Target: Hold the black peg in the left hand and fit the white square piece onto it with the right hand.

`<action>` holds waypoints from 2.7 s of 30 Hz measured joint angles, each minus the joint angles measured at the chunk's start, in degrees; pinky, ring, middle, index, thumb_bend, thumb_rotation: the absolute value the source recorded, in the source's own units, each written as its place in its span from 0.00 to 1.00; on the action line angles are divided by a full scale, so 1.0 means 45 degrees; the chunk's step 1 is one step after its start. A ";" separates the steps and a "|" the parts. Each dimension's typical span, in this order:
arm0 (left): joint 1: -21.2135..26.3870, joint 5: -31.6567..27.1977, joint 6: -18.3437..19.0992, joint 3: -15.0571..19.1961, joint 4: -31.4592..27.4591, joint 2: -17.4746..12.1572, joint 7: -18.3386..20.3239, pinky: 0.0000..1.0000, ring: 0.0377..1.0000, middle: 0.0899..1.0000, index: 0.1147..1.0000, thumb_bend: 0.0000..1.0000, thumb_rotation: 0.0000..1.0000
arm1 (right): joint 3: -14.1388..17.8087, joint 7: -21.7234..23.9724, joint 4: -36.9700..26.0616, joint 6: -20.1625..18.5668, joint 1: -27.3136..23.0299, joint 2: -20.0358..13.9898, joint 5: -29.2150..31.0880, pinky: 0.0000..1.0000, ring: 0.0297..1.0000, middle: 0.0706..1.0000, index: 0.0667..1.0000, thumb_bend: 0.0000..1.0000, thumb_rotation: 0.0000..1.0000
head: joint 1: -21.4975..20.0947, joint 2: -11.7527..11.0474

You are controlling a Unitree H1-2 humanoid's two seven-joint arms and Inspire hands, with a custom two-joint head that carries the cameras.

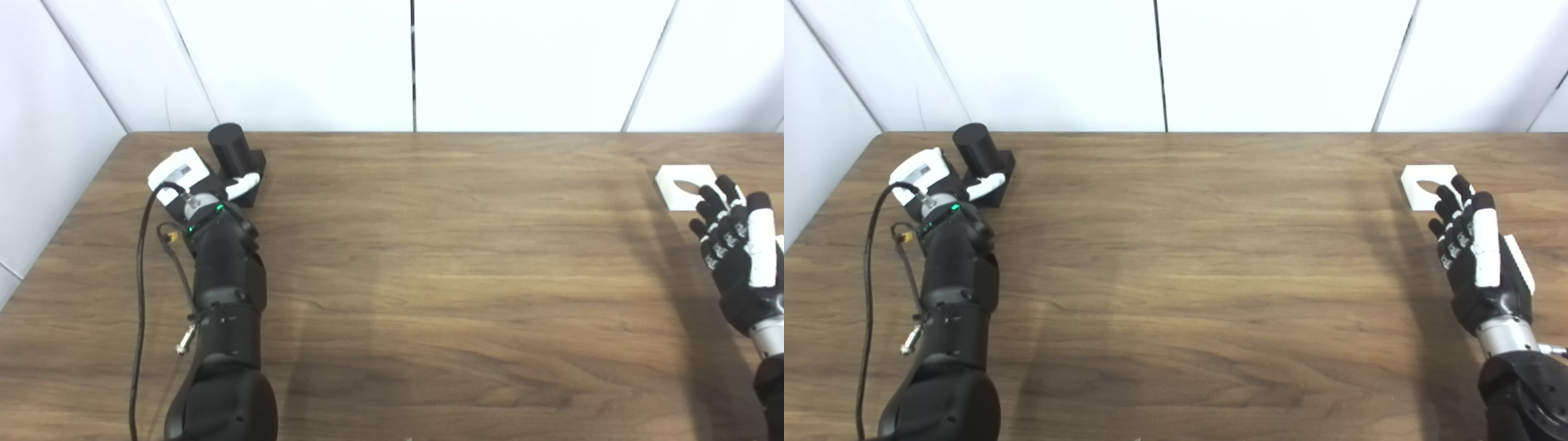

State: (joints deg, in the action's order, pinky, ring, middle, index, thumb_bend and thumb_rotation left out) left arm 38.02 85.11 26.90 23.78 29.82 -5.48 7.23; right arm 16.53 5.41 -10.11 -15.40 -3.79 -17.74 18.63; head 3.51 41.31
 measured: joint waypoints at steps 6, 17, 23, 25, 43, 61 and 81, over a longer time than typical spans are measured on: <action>0.0170 0.0175 0.0000 0.0156 0.0055 0.0079 0.0168 1.00 1.00 1.00 0.94 0.85 0.76 | -0.0010 0.0000 0.0003 0.0000 0.0127 0.0000 -0.0079 1.00 1.00 0.97 1.00 0.57 0.99 | 0.0039 0.0020; 0.0293 0.0842 -0.0004 0.0591 0.0500 0.0450 0.0708 1.00 1.00 1.00 0.96 0.79 0.73 | -0.0061 0.0003 0.0026 -0.0007 0.0193 -0.0003 -0.0221 1.00 1.00 0.97 1.00 0.58 0.98 | -0.0058 0.0059; 0.0305 0.1053 -0.0004 0.0873 0.0852 0.0397 0.0940 1.00 1.00 1.00 0.96 0.80 0.68 | -0.0040 0.0016 0.0017 -0.0019 0.0213 -0.0009 -0.0134 1.00 1.00 0.97 1.00 0.58 0.95 | -0.0059 0.0059; 0.0307 0.1017 -0.0004 0.0889 0.0876 0.0383 0.0922 1.00 1.00 1.00 0.96 0.77 0.66 | -0.0031 0.0017 0.0014 -0.0043 0.0220 -0.0028 -0.0108 1.00 1.00 0.97 1.00 0.57 0.96 | -0.0058 0.0059; 0.0303 -0.0021 -0.0074 0.0445 0.1458 -0.0011 0.0011 1.00 1.00 1.00 0.90 0.68 0.60 | -0.0021 0.0184 -0.0091 -0.0179 0.0307 -0.0397 -0.0027 1.00 0.99 0.95 1.00 0.55 0.94 | -0.0039 0.0078; 0.0025 -0.2578 -0.0202 -0.1137 0.1228 -0.0565 -0.1900 1.00 1.00 0.97 0.47 0.54 0.09 | -0.0030 0.0267 -0.0096 -0.0376 0.0390 -0.0394 0.0012 1.00 0.99 0.94 1.00 0.55 0.94 | 0.0020 0.0117; -0.0041 -0.3618 -0.0207 -0.1873 0.1211 -0.0908 -0.2458 1.00 0.99 0.95 0.43 0.51 0.06 | -0.0030 0.0331 -0.0097 -0.0375 0.0395 -0.0394 0.0053 1.00 0.99 0.95 1.00 0.54 0.94 | -0.0097 0.0039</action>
State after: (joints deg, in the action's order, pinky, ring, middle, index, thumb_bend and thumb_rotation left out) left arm 37.84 68.83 25.96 15.35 35.27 -9.56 -3.84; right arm 16.39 6.90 -10.54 -17.09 -2.01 -19.52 18.87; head 3.08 41.48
